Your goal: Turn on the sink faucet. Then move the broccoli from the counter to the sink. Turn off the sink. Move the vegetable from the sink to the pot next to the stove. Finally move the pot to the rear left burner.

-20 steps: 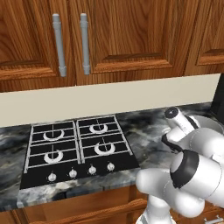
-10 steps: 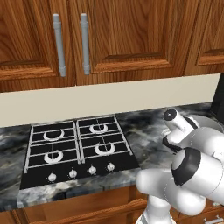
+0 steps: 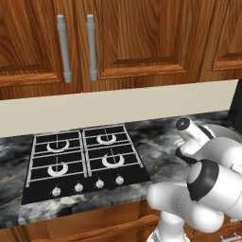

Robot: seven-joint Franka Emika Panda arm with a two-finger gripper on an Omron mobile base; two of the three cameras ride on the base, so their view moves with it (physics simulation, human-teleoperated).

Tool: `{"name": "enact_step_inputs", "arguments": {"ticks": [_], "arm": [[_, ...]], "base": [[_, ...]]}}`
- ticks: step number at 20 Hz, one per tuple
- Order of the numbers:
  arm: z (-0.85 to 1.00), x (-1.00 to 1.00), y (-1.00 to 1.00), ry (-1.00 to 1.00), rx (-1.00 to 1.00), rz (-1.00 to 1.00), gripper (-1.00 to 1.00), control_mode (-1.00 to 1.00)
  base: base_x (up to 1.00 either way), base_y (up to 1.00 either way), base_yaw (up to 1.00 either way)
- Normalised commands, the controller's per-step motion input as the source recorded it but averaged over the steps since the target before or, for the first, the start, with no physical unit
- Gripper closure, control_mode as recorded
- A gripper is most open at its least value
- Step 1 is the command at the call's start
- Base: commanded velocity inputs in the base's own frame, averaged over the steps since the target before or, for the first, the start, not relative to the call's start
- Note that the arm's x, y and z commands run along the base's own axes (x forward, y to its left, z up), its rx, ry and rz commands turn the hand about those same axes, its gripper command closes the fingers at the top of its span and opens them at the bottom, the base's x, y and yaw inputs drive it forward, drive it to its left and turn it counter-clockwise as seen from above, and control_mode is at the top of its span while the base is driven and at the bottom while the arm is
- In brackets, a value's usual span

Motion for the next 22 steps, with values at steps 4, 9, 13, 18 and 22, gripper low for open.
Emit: {"name": "enact_step_inputs", "arguments": {"ticks": [4,9,13,18,22], "arm": [[0.10,-0.16,0.14,-0.02,-0.02,0.00,1.00,-1.00],[0.10,-0.09,0.25,-0.02,-0.04,0.02,1.00,-1.00],[0.02,0.00,0.03,0.00,0.00,0.00,1.00,-1.00],[0.30,-0.03,0.23,0.00,-0.06,0.08,1.00,-1.00],[0.30,-0.03,0.46,0.00,-0.12,0.17,1.00,-1.00]], "base": [[0.00,0.00,0.00],[0.00,0.00,0.00],[0.00,0.00,0.00],[0.00,0.00,0.00],[0.00,0.00,0.00]]}}
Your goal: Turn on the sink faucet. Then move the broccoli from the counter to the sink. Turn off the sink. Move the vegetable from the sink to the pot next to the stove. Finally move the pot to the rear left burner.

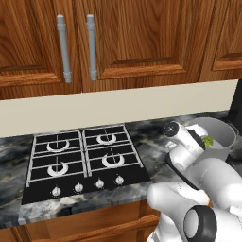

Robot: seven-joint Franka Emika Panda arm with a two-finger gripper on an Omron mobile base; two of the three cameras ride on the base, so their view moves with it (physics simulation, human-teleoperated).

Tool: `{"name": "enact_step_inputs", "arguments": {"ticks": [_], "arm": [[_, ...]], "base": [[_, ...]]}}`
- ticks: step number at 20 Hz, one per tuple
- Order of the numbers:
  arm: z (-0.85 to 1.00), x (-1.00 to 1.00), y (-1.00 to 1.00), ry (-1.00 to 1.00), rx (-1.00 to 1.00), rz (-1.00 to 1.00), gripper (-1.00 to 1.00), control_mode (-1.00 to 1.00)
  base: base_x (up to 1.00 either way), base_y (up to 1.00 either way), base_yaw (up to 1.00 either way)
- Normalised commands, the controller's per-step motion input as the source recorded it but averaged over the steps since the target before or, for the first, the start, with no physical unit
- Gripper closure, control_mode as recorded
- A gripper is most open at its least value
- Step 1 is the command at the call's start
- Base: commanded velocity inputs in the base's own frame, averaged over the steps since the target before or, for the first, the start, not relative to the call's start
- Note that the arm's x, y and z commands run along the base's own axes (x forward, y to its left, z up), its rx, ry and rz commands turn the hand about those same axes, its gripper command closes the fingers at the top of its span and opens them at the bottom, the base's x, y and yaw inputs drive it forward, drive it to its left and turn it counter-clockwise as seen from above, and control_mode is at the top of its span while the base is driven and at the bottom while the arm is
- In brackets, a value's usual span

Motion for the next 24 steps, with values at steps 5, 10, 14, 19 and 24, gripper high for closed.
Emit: {"name": "enact_step_inputs", "arguments": {"ticks": [5,10,14,19,24], "arm": [[0.16,-0.02,0.65,0.00,-0.10,0.26,1.00,-1.00],[0.05,0.00,0.78,0.00,-0.10,0.35,1.00,-1.00],[0.00,0.00,0.87,0.04,-0.13,0.34,1.00,-1.00],[0.00,0.00,0.85,0.05,-0.11,0.32,1.00,-1.00],[-0.05,-0.01,0.78,0.02,-0.09,0.32,1.00,-1.00]], "base": [[0.00,0.00,0.00],[0.00,0.00,0.00],[0.00,0.00,0.00],[0.00,0.00,0.00],[0.00,0.00,0.00]]}}
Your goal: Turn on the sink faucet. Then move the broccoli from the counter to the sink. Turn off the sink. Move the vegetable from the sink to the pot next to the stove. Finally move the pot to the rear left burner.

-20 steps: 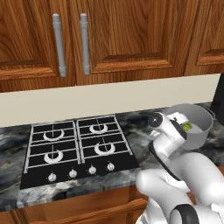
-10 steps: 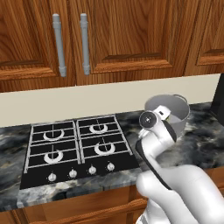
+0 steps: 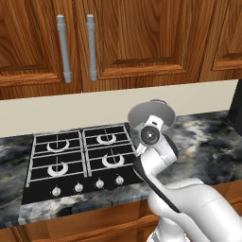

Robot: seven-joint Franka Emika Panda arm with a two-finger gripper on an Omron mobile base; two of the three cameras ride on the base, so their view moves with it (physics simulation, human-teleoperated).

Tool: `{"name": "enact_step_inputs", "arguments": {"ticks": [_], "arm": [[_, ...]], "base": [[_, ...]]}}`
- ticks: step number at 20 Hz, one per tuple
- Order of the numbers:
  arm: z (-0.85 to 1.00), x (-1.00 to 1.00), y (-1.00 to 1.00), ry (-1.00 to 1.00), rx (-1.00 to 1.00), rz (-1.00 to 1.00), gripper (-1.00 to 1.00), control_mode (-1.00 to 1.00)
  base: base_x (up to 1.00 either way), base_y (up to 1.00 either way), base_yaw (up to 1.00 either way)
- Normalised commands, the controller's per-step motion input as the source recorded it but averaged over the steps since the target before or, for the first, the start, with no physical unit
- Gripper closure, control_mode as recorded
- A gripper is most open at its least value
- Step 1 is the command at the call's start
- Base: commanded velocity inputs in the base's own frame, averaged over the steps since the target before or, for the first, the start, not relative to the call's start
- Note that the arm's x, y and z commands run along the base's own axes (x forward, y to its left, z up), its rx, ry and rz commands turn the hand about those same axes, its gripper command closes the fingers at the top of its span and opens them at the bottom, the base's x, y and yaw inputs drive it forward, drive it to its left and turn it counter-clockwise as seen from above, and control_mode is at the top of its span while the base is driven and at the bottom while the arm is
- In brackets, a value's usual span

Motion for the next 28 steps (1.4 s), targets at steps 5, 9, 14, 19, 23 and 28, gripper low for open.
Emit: {"name": "enact_step_inputs", "arguments": {"ticks": [5,9,14,19,23,28], "arm": [[-0.06,-0.05,0.52,0.01,-0.05,0.30,1.00,-1.00],[0.00,0.00,0.73,0.02,-0.02,0.30,1.00,-1.00],[0.00,0.00,0.80,0.03,-0.02,0.32,1.00,-1.00],[0.04,0.00,0.87,0.07,-0.03,0.29,1.00,-1.00],[0.27,0.00,0.94,0.09,-0.10,0.24,1.00,-1.00],[0.18,0.09,0.84,0.06,-0.12,0.18,1.00,-1.00]], "base": [[0.00,0.00,0.00],[0.00,0.00,0.00],[0.00,0.00,0.00],[0.00,0.00,0.00],[0.00,0.00,0.00],[0.00,0.00,0.00]]}}
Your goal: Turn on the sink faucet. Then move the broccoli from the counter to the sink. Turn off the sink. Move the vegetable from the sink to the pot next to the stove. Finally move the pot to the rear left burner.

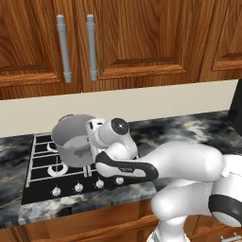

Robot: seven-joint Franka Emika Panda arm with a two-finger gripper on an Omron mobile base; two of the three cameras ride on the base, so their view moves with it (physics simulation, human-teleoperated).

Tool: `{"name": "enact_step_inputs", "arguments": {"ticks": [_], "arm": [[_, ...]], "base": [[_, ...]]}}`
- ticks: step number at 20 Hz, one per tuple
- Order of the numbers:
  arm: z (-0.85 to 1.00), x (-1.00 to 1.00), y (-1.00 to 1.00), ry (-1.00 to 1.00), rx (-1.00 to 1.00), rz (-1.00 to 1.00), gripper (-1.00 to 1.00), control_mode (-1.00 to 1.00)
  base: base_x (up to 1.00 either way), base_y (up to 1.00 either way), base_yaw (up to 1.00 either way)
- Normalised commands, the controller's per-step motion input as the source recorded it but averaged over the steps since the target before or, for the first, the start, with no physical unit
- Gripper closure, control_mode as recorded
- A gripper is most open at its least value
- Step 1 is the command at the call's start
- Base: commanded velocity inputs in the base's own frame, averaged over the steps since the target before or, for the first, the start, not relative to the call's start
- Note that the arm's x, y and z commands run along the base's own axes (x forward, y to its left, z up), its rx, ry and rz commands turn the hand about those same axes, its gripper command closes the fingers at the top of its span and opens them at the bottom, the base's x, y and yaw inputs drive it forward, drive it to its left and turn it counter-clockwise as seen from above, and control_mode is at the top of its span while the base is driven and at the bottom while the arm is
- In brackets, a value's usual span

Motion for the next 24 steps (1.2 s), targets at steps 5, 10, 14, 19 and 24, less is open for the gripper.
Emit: {"name": "enact_step_inputs", "arguments": {"ticks": [5,10,14,19,24], "arm": [[-0.04,0.29,0.47,0.00,-0.05,0.03,1.00,-1.00],[-0.15,0.30,0.36,0.00,-0.01,0.04,1.00,-1.00],[-0.29,0.28,0.35,-0.06,0.00,0.06,1.00,-1.00],[-0.31,0.20,0.25,-0.09,0.00,0.04,1.00,-1.00],[-0.08,0.19,0.13,-0.04,0.00,0.00,1.00,-1.00]], "base": [[0.00,0.00,0.00],[0.00,0.00,0.00],[0.00,0.00,0.00],[0.00,0.00,0.00],[0.00,0.00,0.00]]}}
